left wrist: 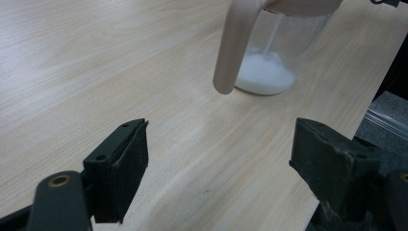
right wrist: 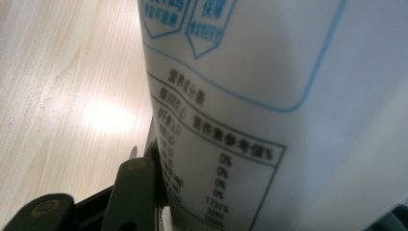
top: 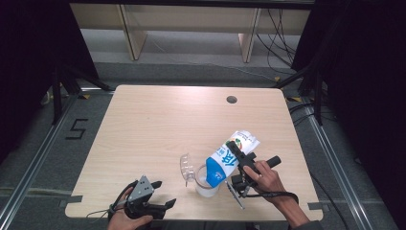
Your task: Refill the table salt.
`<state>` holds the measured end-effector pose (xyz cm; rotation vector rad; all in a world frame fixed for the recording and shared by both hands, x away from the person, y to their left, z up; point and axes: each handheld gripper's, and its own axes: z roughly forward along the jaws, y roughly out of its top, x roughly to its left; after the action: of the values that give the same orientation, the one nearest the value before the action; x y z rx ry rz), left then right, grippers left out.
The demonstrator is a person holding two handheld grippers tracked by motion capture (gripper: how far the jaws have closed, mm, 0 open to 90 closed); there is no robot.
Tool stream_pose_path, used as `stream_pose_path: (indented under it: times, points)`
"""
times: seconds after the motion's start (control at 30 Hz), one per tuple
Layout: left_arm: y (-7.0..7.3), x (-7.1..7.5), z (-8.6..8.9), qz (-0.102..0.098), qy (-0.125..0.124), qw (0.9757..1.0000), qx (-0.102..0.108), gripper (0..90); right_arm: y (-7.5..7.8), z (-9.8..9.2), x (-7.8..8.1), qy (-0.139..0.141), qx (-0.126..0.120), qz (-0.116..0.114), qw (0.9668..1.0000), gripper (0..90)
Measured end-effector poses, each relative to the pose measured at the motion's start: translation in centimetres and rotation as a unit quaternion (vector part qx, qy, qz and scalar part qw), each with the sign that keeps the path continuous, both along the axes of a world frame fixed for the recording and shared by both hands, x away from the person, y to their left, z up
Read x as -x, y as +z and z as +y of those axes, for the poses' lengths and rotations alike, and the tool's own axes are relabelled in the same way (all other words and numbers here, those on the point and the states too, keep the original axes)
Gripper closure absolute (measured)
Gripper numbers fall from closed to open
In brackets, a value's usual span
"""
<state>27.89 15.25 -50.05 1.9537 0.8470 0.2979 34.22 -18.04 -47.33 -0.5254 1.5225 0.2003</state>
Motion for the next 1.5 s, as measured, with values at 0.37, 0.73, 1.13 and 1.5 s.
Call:
stream_pose_path:
  times: [0.37,0.73,1.13,1.5]
  points:
    - [0.01,-0.01,0.01,-0.001,0.000,1.0000,0.000,20.3,0.22,0.14,0.00,0.008,0.008,-0.010,0.9999,54.9]
    - [0.00,-0.02,0.00,-0.001,0.000,1.0000,0.000,20.3,0.50,0.10,-0.01,0.009,0.029,-0.016,0.9994,55.5]
    - [-0.01,-0.02,-0.01,0.000,0.001,1.0000,0.001,20.3,0.03,0.08,-0.03,0.004,-0.004,-0.005,1.0000,56.0]
    - [0.02,-0.02,0.07,0.001,0.000,1.0000,-0.001,20.3,0.26,0.22,0.08,0.005,0.014,-0.012,0.9998,56.4]
